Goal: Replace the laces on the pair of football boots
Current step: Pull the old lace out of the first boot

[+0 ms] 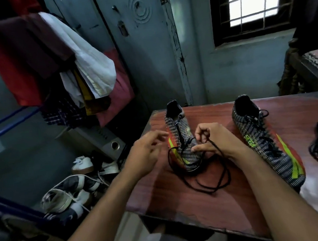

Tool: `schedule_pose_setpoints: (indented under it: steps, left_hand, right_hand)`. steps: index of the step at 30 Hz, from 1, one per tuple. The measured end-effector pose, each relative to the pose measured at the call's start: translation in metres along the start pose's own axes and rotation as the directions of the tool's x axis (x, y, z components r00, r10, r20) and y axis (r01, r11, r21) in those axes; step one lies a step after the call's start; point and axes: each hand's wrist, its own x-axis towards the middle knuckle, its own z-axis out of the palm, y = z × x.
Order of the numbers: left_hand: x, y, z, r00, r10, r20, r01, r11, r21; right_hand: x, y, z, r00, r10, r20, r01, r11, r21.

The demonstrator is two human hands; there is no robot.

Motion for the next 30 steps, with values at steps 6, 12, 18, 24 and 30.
schedule_pose_setpoints:
  steps: [6,12,18,24,30]
  left_hand:
    - [0.021,0.031,0.032,0.959,-0.126,0.254,0.045,0.953,0.301]
    - [0.040,0.038,0.029,0.906,-0.185,0.381,0.054,0.943,0.330]
    - [0.047,0.034,0.034,0.914,-0.188,0.360,0.112,0.969,0.221]
    - [0.040,0.033,0.029,0.964,-0.163,0.211,0.175,0.984,-0.040]
    - [0.042,0.052,0.001,0.964,-0.219,0.152,0.262,0.888,-0.378]
  right_hand:
    - [0.004,0.008,-0.002,0.986,0.040,-0.160,-0.014,0.986,0.164]
    - [0.003,-0.006,0.008,0.934,-0.085,-0.348,0.062,0.995,-0.079]
    - [0.001,-0.007,0.023,0.991,-0.130,-0.025,0.127,0.987,-0.096]
    - [0.004,0.008,0.021,0.994,-0.106,-0.007,0.105,0.988,-0.117]
    - [0.002,-0.001,0.028,0.999,0.038,0.014,-0.035,0.982,-0.187]
